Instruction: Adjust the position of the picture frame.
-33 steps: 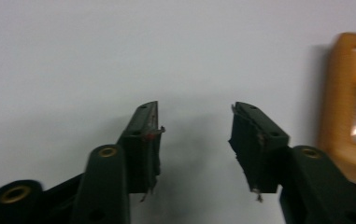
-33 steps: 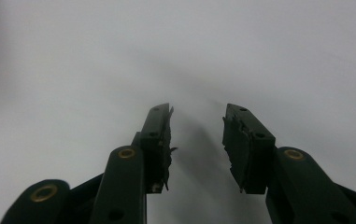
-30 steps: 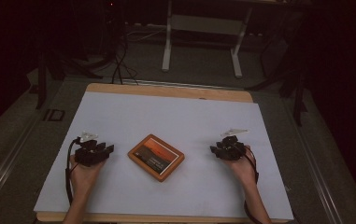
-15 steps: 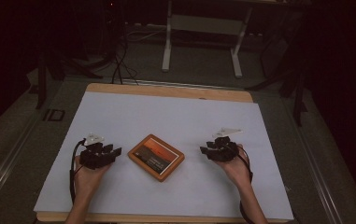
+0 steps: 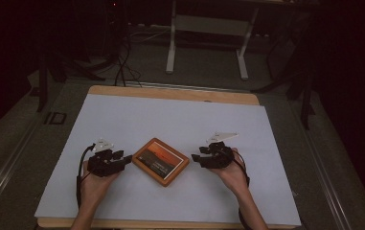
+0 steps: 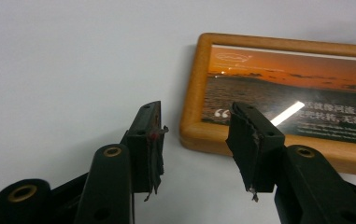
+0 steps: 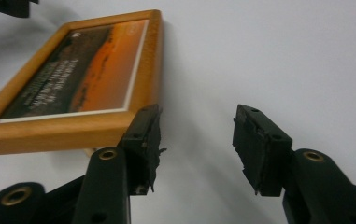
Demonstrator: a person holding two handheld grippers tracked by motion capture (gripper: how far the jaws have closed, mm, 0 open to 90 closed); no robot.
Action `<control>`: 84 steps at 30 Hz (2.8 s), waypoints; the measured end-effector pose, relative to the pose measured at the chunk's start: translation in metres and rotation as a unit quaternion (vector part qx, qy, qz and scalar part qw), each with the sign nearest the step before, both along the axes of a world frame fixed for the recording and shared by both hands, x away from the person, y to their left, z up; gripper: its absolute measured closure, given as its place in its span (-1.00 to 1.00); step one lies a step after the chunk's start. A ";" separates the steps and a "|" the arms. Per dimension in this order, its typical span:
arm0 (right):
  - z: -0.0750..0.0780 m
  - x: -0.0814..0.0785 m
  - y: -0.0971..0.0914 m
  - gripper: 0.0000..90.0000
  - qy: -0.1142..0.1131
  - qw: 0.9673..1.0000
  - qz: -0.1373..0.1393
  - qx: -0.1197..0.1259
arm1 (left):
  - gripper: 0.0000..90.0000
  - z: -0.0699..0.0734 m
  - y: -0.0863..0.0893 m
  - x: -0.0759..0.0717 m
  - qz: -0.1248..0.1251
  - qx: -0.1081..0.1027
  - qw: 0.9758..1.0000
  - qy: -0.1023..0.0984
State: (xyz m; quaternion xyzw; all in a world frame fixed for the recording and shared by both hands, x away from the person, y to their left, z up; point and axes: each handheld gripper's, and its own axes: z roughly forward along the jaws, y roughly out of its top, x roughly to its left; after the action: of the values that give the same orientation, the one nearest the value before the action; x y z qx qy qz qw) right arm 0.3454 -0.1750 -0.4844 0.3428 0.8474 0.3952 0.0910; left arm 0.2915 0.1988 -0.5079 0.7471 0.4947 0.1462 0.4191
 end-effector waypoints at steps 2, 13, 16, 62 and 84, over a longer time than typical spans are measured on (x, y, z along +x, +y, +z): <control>0.001 -0.001 0.004 0.09 0.004 1.000 0.003 0.001 | 0.22 0.000 -0.004 0.000 -0.006 0.003 1.000 0.000; 0.005 -0.006 0.021 -0.07 0.027 0.999 0.022 0.012 | 0.19 0.002 -0.022 -0.005 -0.042 0.024 0.999 -0.002; 0.004 -0.008 0.024 -0.09 0.031 0.999 0.031 0.006 | 0.19 0.004 -0.025 -0.007 -0.050 0.030 0.998 -0.006; -0.012 0.005 0.054 -0.35 0.102 0.994 0.031 0.021 | 0.12 0.005 -0.051 -0.013 -0.097 0.027 0.995 -0.010; -0.010 -0.001 0.059 -0.20 0.136 0.989 0.053 0.035 | 0.99 -0.004 -0.064 -0.015 -0.147 0.071 0.986 0.022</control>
State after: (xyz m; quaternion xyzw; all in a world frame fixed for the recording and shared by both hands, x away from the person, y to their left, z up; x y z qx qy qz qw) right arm 0.3444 -0.1161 -0.4946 0.3513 0.8542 0.3789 -0.0581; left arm 0.2765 0.1353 -0.5122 0.8425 0.3772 0.1016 0.3709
